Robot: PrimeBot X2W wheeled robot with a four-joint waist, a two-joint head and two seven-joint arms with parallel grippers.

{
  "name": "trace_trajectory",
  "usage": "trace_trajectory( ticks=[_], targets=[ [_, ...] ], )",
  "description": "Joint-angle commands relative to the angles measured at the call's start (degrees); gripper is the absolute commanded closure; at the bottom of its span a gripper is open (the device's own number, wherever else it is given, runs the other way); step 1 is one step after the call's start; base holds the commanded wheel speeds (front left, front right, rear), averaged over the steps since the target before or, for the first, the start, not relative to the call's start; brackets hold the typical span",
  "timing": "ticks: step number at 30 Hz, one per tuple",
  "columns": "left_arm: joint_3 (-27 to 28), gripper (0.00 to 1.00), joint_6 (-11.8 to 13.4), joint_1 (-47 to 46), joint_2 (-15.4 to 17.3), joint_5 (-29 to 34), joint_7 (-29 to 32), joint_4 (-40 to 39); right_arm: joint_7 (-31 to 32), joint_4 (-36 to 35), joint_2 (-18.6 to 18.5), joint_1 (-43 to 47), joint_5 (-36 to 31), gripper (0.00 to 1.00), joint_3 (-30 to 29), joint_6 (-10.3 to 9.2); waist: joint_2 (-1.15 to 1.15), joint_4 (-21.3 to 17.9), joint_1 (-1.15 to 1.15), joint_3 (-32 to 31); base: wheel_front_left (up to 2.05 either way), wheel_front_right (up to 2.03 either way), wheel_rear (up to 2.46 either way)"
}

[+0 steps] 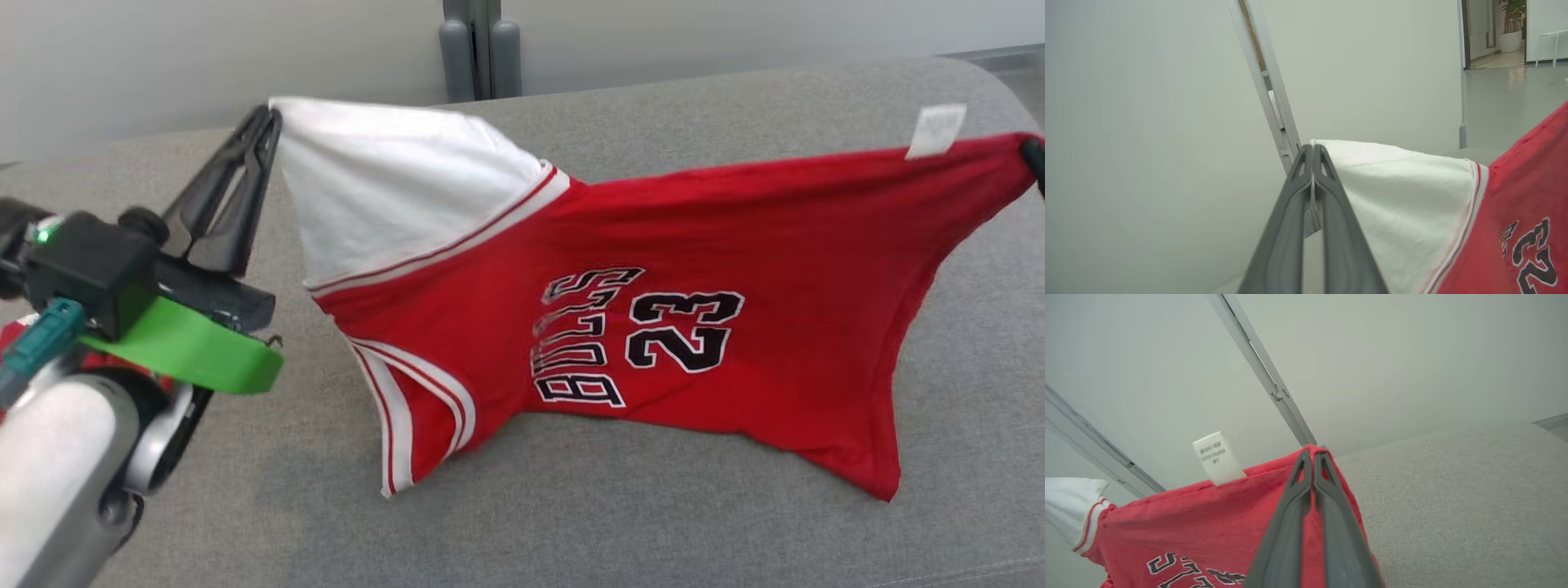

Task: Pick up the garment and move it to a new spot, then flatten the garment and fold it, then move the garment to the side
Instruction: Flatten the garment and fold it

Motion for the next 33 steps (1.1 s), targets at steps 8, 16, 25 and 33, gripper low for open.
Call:
trace_trajectory(
  ticks=[8,16,25,33],
  targets=[
    [2.7,1.0,-3.9,-14.2,3.3,2.8,5.1,-4.6,4.8,-6.8,-6.0,-9.4,-5.1,1.0,-3.3,-0.06,0.0,-2.3,0.0,-1.7,0.0,0.0,0.0],
    [0.8,1.0,-12.2,-31.1,-1.1,2.4,9.2,6.0,12.9,-1.2,0.5,-27.7,-12.8,1.0,1.2,-0.06,0.0,-2.6,0.0,6.3,0.0,0.0,0.0],
    [-1.5,1.0,-16.9,-59.0,-10.1,11.0,-0.1,35.3,9.4,20.4,13.7,-54.9,-25.6,1.0,7.4,-0.06,0.0,-2.2,0.0,20.3,0.0,0.0,0.0],
    [1.0,1.0,-13.3,-74.9,-16.0,18.4,-12.0,47.7,-6.7,34.5,19.6,-69.4,-32.4,1.0,11.9,-0.07,0.0,-2.7,0.0,27.1,0.0,0.0,0.0]
  ],
)
